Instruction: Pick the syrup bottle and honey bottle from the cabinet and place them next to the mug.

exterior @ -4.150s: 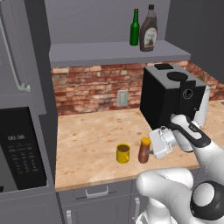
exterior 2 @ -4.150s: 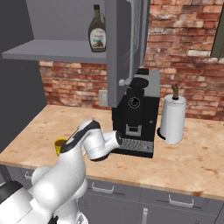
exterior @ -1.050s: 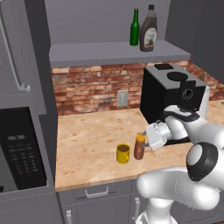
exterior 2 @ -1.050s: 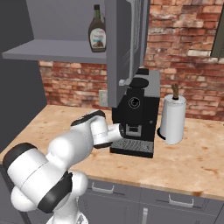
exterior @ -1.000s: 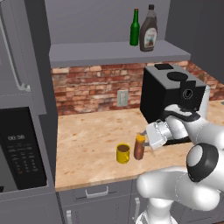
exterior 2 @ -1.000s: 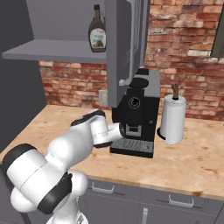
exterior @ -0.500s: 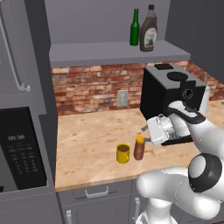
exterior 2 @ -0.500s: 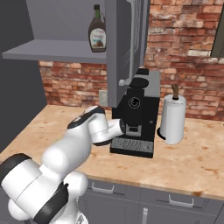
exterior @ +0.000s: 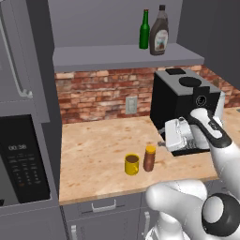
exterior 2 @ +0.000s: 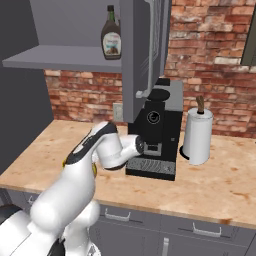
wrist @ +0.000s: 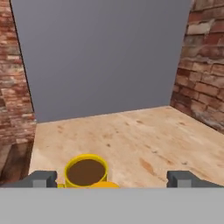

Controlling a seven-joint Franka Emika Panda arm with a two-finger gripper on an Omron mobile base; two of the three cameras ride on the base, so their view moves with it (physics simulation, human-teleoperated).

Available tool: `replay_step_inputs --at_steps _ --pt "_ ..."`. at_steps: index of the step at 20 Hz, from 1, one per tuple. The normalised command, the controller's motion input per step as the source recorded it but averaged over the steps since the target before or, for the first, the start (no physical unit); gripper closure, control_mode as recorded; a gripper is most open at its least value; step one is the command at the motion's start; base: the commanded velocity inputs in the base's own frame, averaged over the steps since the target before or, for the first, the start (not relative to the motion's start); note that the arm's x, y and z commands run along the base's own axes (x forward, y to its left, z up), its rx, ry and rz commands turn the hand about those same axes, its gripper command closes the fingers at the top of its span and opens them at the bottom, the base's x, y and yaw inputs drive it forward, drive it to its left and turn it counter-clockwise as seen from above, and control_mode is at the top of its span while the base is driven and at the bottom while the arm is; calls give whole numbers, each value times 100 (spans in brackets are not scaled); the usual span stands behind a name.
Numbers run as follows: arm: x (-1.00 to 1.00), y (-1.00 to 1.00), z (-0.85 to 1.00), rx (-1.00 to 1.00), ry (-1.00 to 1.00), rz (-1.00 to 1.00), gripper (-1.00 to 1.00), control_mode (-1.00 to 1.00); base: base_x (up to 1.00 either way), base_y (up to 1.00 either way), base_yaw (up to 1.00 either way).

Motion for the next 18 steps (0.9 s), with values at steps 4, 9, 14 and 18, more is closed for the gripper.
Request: replay_step_inputs --at_steps 4,9,14,18 --pt "-28 0 43 1 0 -36 -100 -100 0 0 0" --pt "-30 3 75 0 0 -39 -100 -100 0 0 0" --pt "-51 0 82 4 3 -27 -100 -100 0 0 0" --pt "-64 0 73 1 2 -22 -100 -100 0 0 0"
